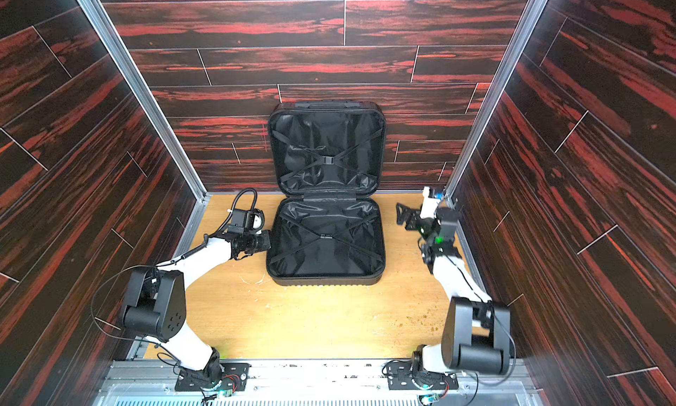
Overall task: Close the suitcase zippers
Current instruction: Close the suitcase at the center of the board.
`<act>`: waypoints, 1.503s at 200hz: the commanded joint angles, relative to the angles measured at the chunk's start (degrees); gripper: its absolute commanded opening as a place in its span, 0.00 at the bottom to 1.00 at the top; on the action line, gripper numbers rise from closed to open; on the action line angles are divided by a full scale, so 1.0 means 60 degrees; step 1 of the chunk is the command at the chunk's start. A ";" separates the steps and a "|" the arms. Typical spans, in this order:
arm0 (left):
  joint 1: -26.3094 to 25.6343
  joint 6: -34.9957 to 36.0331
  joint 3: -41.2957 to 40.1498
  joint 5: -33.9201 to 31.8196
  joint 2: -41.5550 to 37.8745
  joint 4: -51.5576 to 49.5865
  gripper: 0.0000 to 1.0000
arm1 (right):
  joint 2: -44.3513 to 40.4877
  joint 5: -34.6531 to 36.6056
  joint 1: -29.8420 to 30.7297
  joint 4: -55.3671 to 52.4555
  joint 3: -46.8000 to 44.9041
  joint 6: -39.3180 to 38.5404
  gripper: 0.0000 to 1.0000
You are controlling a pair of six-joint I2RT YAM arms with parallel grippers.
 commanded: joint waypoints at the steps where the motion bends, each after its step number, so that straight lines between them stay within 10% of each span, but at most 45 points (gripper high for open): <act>1: 0.0003 0.0267 -0.0068 -0.0042 -0.0322 -0.1059 0.00 | 0.1043 -0.0235 0.0347 -0.0011 0.1339 -0.0060 0.89; 82: 0.0007 0.0553 -0.0017 -0.0158 -0.0477 -0.1477 0.00 | 0.4089 -0.0234 0.0939 0.0002 0.5536 -0.0916 0.59; 183: 0.0001 0.0583 0.0226 -0.0189 -0.0229 -0.1650 0.00 | 0.8094 -0.0776 0.0999 -0.3710 1.2289 -0.1204 0.55; 220: -0.0001 0.0405 0.0258 -0.0053 -0.0162 -0.1516 0.00 | 0.9368 -0.1338 0.1064 -0.5334 1.4857 -0.1209 0.10; 300: 0.0000 -0.0521 0.0103 0.0032 -0.0143 -0.0318 0.00 | 0.6181 -0.1706 0.1650 -0.3797 1.0547 -0.1705 0.00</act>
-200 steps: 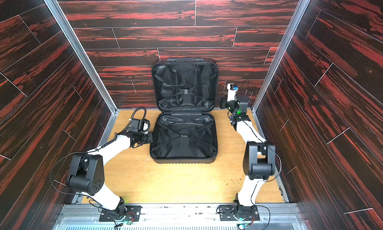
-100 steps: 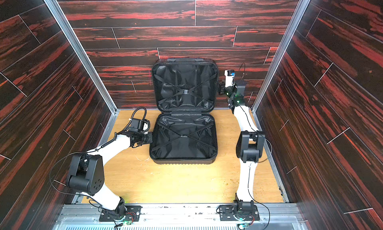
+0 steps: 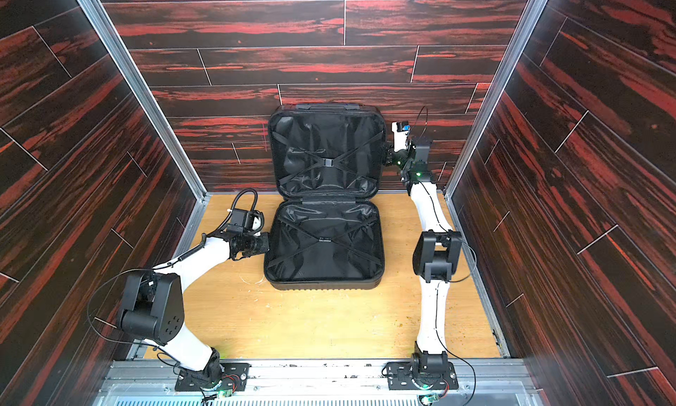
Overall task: Close the suitcase zippers
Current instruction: Close the suitcase at the center of the board.
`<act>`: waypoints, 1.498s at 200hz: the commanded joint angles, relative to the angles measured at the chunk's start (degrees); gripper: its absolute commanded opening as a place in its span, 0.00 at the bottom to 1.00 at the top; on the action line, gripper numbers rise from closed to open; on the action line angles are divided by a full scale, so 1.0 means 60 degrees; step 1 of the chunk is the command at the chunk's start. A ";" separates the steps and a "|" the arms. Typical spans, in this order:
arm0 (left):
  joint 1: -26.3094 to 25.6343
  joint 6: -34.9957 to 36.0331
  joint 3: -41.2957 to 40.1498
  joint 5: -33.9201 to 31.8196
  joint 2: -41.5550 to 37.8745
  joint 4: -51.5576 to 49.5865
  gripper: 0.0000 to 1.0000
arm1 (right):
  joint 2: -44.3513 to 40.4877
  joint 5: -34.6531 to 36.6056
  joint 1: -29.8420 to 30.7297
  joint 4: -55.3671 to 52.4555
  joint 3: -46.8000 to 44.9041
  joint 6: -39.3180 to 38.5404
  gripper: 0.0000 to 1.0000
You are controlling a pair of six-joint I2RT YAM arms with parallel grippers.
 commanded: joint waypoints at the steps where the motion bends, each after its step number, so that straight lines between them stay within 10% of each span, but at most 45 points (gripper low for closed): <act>1: 0.0018 -0.0522 -0.0053 0.0100 0.0044 0.0539 0.00 | -0.1443 -0.0996 0.0543 0.0169 -0.1800 -0.0177 0.00; 139: 0.0018 -0.0218 -0.2162 -0.0455 -0.2219 0.1234 0.00 | -0.8659 0.0617 0.1515 0.2888 -1.2206 0.0390 0.02; 218: 0.0025 -0.0053 -0.3987 -0.1573 -0.5971 0.0023 0.48 | -1.1038 0.1762 0.1937 0.2355 -1.4777 0.0929 0.12; 299: 0.0019 -0.3410 -0.4043 -0.4039 -0.8455 -0.2689 0.70 | -1.1776 0.5100 0.1999 0.1036 -1.5345 0.1207 0.50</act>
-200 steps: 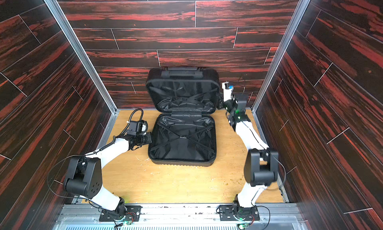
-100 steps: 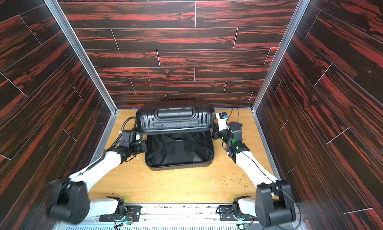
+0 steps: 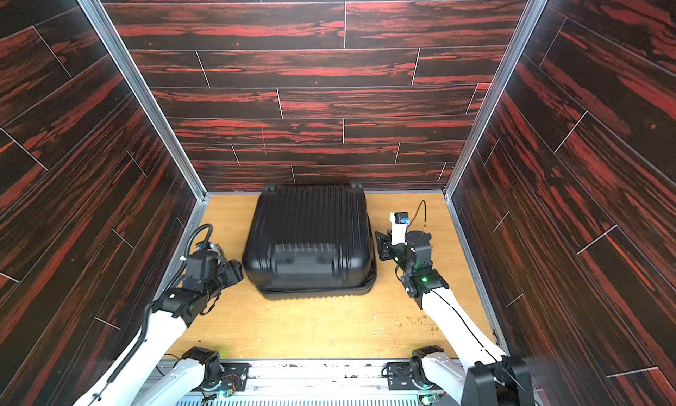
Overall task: Close the suitcase zippers
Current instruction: Close the suitcase at the center of the board, then adjust the suitcase at the center of the board.
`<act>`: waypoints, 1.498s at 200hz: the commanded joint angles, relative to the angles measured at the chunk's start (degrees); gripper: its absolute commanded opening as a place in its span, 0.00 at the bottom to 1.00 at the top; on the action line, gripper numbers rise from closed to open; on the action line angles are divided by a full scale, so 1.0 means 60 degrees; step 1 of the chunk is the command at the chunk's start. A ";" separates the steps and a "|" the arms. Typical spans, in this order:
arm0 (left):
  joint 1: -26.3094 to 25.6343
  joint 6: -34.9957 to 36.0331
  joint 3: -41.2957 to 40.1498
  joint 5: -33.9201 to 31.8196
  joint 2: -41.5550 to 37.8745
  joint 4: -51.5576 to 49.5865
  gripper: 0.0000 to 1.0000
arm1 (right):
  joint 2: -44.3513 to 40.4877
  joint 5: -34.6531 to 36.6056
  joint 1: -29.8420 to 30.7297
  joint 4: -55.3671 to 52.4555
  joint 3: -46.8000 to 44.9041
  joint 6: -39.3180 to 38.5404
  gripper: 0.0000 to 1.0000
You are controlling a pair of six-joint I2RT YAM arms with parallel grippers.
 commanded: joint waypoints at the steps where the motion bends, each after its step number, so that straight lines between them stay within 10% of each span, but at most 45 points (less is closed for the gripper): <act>1: -0.0036 -0.1619 0.0333 -0.0692 -0.0397 -0.1142 0.71 | -0.0183 0.1731 0.0027 -0.0384 -0.0298 0.0233 0.50; 104: -0.0815 -0.4479 0.2028 0.0398 -0.0700 -0.2209 0.92 | 0.1837 0.0844 0.0640 -0.0449 -0.0606 0.0717 0.56; 167: -0.2586 -0.5067 0.3725 -0.1898 0.0772 -0.4331 0.92 | 0.2503 0.0962 0.2753 0.1057 -0.0998 0.1078 0.58; 299: -0.3102 -0.6214 0.3350 -0.0723 0.2927 -0.3231 0.78 | 0.2233 0.2666 0.4622 0.1289 -0.0480 0.0885 0.59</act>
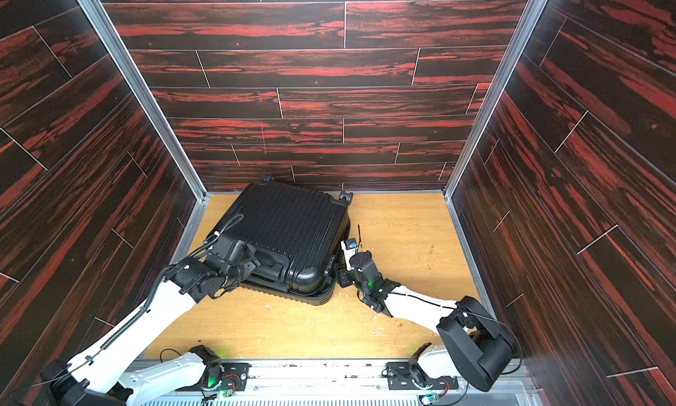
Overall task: Close the suitcase zippers
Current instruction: Adjust the suitcase at the center of the board.
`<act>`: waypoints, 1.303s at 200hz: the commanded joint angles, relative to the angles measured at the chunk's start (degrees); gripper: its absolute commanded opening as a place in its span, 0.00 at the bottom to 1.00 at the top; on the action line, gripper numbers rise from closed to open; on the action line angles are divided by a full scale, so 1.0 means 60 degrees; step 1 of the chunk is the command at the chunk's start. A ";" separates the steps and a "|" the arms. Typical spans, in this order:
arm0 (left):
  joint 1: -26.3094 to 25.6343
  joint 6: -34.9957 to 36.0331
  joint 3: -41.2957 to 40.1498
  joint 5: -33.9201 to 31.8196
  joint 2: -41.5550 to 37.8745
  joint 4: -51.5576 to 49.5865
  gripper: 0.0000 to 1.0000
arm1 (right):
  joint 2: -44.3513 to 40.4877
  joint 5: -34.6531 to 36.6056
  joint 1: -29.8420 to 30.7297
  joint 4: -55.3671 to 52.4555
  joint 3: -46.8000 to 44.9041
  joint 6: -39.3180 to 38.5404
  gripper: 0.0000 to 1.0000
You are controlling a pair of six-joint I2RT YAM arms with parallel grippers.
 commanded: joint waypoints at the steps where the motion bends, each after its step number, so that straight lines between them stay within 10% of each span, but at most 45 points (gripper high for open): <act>1: -0.0044 -0.0372 -0.0246 0.0242 0.0234 0.0244 0.78 | -0.0724 0.0553 0.0070 -0.0102 0.0191 -0.0297 0.60; 56: -0.0043 -0.0157 -0.0226 0.1323 0.1391 0.0895 0.69 | -0.2003 0.1405 -0.0232 -0.1134 0.0262 -0.0963 0.62; 86: -0.0042 0.0263 0.0239 0.0564 0.1574 0.0098 0.47 | -0.2988 0.1229 -0.0978 -0.1784 0.0240 -0.1145 0.62; 147: 0.0000 0.2768 -0.0060 -0.0809 0.0687 0.0661 0.32 | -0.4655 0.0329 -0.3189 -0.3224 0.0397 -0.1632 0.63; 217: 0.1739 0.7268 0.0273 0.3185 0.1223 0.1625 0.24 | -0.4278 -0.1492 -0.5318 -0.3856 0.0746 -0.1409 0.64; 260: 0.2151 0.9078 0.1091 0.3498 0.1795 0.1934 0.24 | -0.3484 -0.1681 -0.5608 -0.3622 0.1083 -0.1174 0.64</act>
